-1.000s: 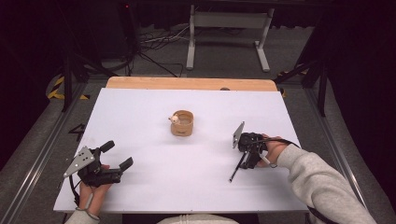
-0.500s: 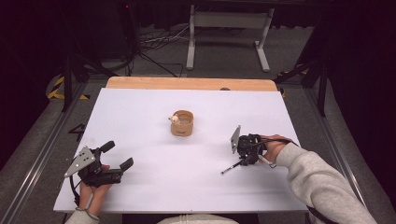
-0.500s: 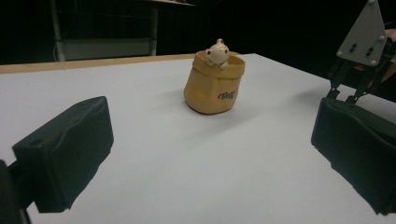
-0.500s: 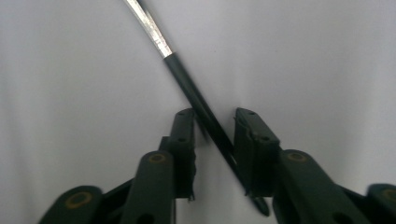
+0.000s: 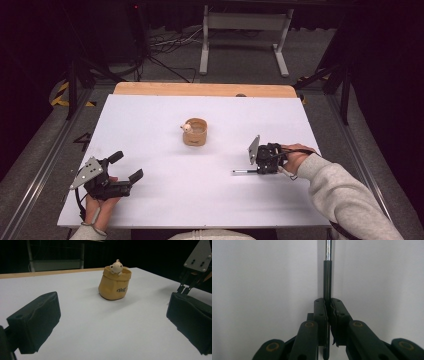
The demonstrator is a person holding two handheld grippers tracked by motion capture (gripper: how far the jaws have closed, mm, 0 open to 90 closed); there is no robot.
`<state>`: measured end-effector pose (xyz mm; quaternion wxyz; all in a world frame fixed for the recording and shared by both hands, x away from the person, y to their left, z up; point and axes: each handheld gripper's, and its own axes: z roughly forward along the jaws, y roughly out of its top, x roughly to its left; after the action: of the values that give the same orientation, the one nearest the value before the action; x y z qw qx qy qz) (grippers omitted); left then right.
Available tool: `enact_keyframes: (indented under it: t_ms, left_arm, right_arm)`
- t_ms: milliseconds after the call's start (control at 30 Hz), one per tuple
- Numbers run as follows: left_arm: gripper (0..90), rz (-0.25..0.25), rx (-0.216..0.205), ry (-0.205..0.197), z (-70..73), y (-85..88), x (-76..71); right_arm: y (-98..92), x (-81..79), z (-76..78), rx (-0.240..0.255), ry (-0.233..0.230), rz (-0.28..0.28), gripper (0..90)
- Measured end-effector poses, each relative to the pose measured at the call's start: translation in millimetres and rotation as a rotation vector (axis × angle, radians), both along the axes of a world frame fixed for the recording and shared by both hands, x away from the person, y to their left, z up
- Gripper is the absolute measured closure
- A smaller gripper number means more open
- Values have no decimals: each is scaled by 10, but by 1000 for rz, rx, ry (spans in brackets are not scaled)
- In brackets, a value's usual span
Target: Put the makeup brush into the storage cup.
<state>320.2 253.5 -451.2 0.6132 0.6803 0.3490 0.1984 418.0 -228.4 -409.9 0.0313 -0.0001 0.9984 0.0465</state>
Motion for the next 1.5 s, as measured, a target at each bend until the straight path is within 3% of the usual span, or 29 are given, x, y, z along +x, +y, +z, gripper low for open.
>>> enact_keyframes:
  t_ms: [333,467,533,633,900,1067,1133,1167,1367,1433,1467,1500]
  left_arm:
    - [1,-1,3,0,-3,-2,1]
    - [1,1,2,-1,-2,-1,0]
    - [0,2,5,-4,-3,0,0]
    - [0,3,4,-3,-3,-1,0]
    - [0,-2,4,-1,-5,-2,0]
    - [0,-3,2,2,-5,-5,-1]
    - [1,-3,2,1,-4,-6,-2]
    - [0,-3,2,1,-4,-6,-2]
    - [3,-6,3,-7,-4,-3,-3]
    - [5,-7,5,-8,-3,-1,-4]
    - [6,-6,4,-9,-3,-4,-6]
    - [6,-3,5,-12,-4,-6,-7]
  right_arm:
    - [3,-76,265,150,-103,-1,836]
    - [9,-100,331,201,-121,-11,836]
    - [9,-110,373,250,-125,-19,836]
    - [5,-117,393,275,-125,-29,836]
    - [-37,-145,484,459,-149,-87,837]
    - [-35,-186,516,530,-168,-97,836]
    - [-30,-211,537,589,-177,-108,836]
    - [-30,-211,537,589,-177,-108,836]
    - [-37,-245,563,732,-164,-149,836]
    - [-37,-251,562,746,-160,-155,836]
    - [-36,-269,555,791,-160,-165,836]
    - [-36,-269,555,791,-160,-165,836]
